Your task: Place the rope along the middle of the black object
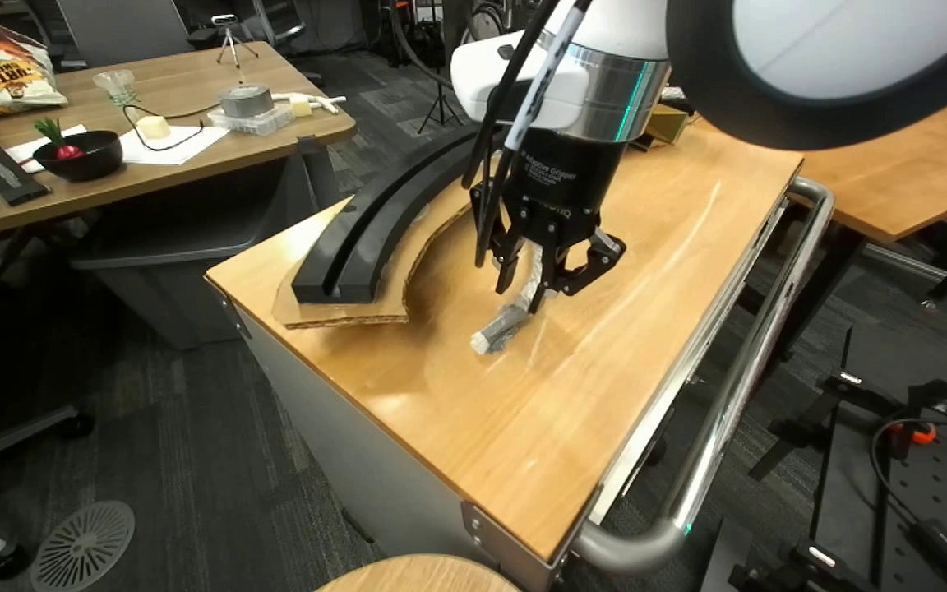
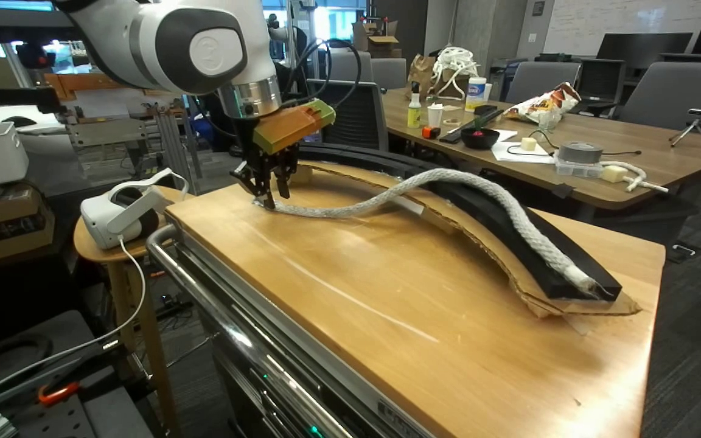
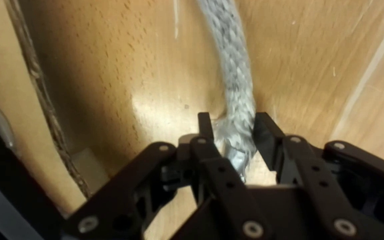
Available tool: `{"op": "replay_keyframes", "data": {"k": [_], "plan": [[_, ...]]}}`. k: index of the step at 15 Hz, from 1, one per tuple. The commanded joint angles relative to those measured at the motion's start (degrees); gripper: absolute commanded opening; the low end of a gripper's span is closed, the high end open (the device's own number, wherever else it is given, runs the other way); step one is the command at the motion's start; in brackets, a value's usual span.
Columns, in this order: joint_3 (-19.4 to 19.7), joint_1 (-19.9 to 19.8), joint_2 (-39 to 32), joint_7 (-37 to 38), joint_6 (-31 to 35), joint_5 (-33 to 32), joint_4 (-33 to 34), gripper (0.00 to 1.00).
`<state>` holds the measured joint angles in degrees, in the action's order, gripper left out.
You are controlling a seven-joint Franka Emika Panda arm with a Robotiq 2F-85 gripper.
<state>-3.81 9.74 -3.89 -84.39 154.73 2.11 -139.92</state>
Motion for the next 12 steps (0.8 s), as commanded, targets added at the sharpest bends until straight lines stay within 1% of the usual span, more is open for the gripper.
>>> {"op": "replay_keyframes", "data": {"k": [1, 3, 5, 6, 9, 12], "plan": [[-2.1, -1.8, -1.7, 0.6, 0.0, 0.0, 2.0, 0.13], [-2.6, -2.4, -1.9, 0.3, -0.4, 0.4, 2.2, 0.0], [-3.0, -2.8, -2.0, 0.0, -0.6, 0.7, 2.4, 0.0], [-3.1, -3.1, -1.9, -0.1, -0.6, 0.9, 2.3, 0.02], [-3.5, -3.5, -0.6, -0.6, -0.7, 0.9, 1.5, 0.02], [-3.2, -3.5, 2.4, -0.4, -0.2, -1.8, -0.1, 0.02]]}}
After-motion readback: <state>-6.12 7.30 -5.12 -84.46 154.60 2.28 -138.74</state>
